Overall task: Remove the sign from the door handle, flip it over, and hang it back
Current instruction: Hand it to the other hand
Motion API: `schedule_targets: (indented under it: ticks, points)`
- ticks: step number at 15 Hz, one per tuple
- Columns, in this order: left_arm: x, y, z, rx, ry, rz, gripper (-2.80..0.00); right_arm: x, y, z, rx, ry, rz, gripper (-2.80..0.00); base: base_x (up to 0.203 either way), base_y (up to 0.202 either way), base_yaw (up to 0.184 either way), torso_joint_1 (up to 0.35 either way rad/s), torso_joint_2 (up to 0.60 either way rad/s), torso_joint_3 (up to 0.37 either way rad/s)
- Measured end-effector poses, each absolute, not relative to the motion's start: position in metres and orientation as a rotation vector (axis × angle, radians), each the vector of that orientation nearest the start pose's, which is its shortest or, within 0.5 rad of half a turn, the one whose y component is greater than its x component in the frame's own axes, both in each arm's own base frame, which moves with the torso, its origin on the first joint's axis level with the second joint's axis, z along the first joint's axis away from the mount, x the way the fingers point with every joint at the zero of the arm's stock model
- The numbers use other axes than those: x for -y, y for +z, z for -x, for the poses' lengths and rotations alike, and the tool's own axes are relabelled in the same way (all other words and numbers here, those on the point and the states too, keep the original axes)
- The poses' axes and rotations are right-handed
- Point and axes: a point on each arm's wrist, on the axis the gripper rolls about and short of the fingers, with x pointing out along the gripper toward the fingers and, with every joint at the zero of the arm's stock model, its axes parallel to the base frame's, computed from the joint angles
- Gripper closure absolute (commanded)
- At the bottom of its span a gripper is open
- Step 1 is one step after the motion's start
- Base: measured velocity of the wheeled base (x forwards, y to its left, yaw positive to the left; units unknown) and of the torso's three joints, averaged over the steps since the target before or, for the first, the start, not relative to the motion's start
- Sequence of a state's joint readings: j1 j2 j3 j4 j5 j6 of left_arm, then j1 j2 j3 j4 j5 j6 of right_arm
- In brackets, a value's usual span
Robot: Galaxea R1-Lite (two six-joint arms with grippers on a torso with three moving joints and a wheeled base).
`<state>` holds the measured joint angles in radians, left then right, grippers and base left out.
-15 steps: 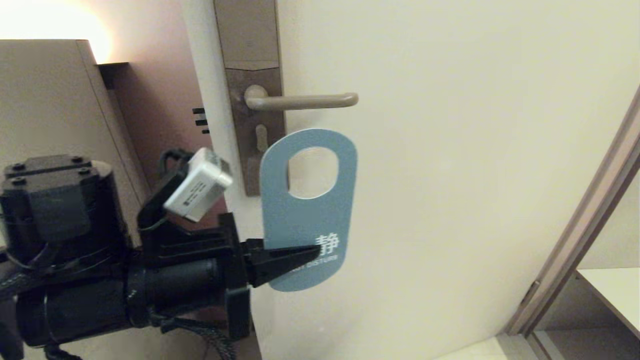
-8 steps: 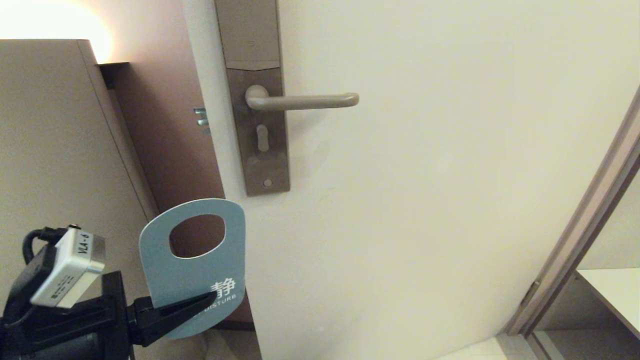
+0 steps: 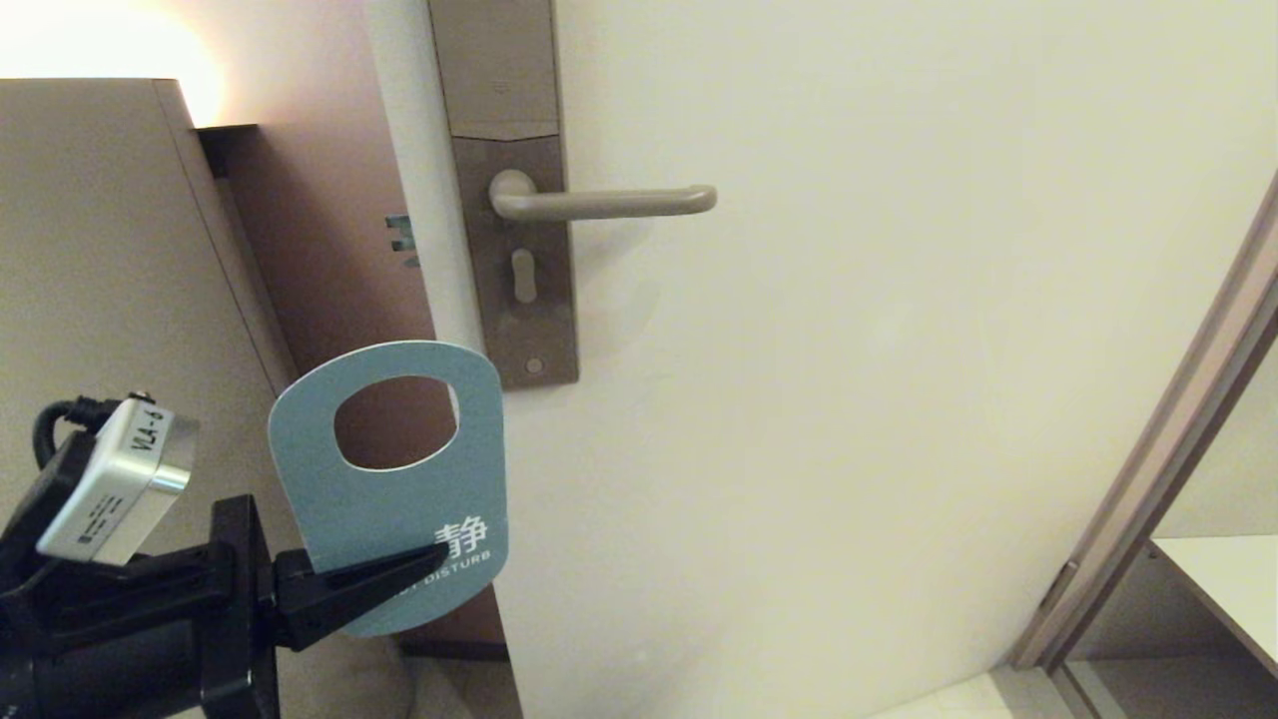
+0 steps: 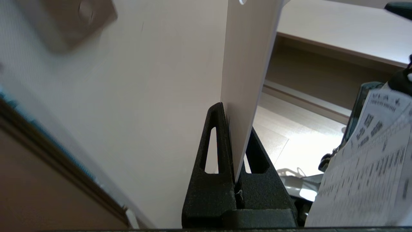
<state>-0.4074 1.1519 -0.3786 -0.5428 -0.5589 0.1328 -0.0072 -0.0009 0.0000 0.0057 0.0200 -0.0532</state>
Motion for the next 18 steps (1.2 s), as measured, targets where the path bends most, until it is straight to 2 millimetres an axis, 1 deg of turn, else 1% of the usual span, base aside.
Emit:
schedule_targets:
  ticks: [3,5,7,9,11,13,15,18]
  points:
    - [0.080,0.191,-0.148,-0.172,-0.994,-0.104,0.00,-0.001,0.075,0.023,-0.005,0.013,0.053,0.00,0.000,0.000,0.000,0.000,0.00,0.000]
    - [0.083,0.189,-0.151,-0.183,-1.004,-0.104,0.00,-0.001,0.075,0.023,-0.005,0.014,0.053,0.00,0.000,0.000,0.000,0.000,0.00,0.000]
    - [0.082,0.184,-0.148,-0.199,-1.003,-0.103,0.00,-0.001,0.075,0.023,-0.005,0.014,0.053,0.00,0.000,0.000,0.000,0.000,0.00,0.000]
    - [0.075,0.179,-0.141,-0.207,-0.984,-0.106,0.00,-0.001,0.075,0.023,-0.005,0.014,0.053,0.00,0.000,0.000,0.000,0.000,0.00,0.000]
    - [0.070,0.178,-0.138,-0.202,-0.965,-0.099,0.00,-0.001,0.075,0.023,-0.005,0.013,0.053,0.00,0.000,0.000,0.000,0.000,0.00,0.000]
    - [0.070,0.184,-0.139,-0.180,-0.962,-0.099,0.00,-0.001,0.075,0.023,-0.005,0.013,0.053,0.00,0.000,0.000,0.000,0.000,0.00,0.000]
    - [0.076,0.194,-0.145,-0.153,-0.977,-0.097,0.00,-0.001,0.075,0.023,-0.005,0.014,0.053,0.00,0.000,0.000,0.000,0.000,0.00,0.000]
    - [0.094,0.212,-0.157,-0.126,-1.040,-0.069,0.00,-0.001,0.075,0.023,-0.005,0.013,0.053,0.00,0.000,0.000,0.000,0.000,0.00,0.000]
